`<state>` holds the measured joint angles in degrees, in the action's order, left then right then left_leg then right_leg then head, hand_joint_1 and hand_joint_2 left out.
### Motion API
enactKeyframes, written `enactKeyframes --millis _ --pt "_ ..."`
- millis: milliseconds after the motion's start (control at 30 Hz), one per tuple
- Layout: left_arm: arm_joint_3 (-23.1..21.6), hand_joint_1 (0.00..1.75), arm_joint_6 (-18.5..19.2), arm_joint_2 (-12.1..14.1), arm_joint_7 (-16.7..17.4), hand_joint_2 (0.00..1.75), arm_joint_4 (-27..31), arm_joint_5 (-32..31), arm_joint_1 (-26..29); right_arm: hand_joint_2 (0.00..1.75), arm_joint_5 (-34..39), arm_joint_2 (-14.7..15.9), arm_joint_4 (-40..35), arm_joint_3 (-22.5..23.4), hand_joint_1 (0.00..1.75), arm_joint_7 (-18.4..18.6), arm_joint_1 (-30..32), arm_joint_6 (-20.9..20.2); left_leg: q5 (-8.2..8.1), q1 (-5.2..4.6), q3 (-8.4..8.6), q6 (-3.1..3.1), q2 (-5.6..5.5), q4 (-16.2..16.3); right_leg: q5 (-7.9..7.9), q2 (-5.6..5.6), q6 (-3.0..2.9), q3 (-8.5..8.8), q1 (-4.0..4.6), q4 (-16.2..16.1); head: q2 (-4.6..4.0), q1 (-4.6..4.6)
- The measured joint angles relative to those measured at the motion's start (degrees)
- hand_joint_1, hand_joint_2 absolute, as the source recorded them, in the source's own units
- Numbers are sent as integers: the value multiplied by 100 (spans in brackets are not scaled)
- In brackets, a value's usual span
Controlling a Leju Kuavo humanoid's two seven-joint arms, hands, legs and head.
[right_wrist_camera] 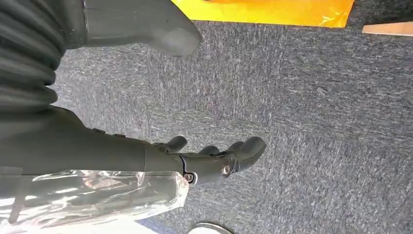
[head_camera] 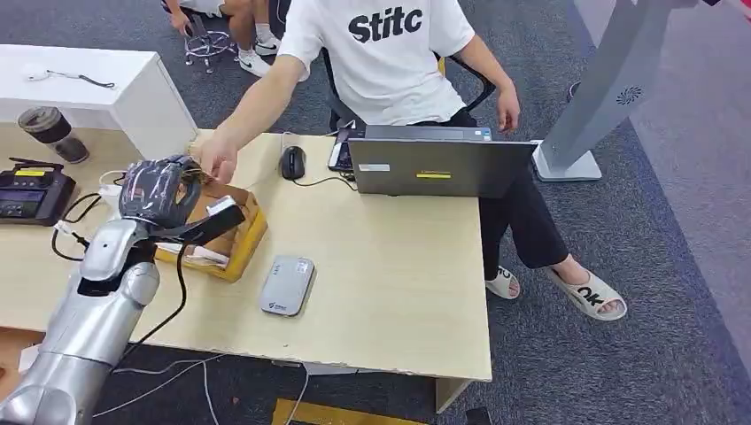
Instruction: Pass the card to the sensor for recognition and then transmit it.
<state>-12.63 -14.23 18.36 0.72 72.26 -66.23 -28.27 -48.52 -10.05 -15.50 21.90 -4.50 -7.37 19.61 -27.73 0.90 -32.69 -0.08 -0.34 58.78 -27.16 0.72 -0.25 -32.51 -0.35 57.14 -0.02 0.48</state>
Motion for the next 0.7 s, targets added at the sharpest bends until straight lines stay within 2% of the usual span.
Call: enactKeyframes --millis 200,333,400,600,700 --pt "33 0 -142 -20 -17 175 -7 78 -39 175 6 0 2 0 0 2 1 28 0 -1 -2 0 -2 0 -1 -3 0 0 0 0 0 0" --pt "135 0 -456 -85 -150 175 159 430 150 175 37 0 2 2 0 -11 9 89 -1 -1 -4 0 0 0 -1 0 0 1 0 0 0 2" --pt "225 0 -616 -101 -251 175 379 524 433 175 125 0 0 2 0 -33 19 111 -3 -3 -2 -1 5 -1 -1 5 1 0 -1 0 0 0" --pt "676 0 -885 -98 -560 175 1327 791 1783 175 291 0 2 63 0 -122 137 151 -9 -2 -6 -4 12 -3 -11 10 0 -5 -1 -1 0 -2" --pt "962 0 -892 -74 -833 175 1832 1143 2438 175 326 0 2 127 0 -144 197 190 -12 -1 -7 -2 11 -3 -17 10 -2 -8 -1 -1 0 0"
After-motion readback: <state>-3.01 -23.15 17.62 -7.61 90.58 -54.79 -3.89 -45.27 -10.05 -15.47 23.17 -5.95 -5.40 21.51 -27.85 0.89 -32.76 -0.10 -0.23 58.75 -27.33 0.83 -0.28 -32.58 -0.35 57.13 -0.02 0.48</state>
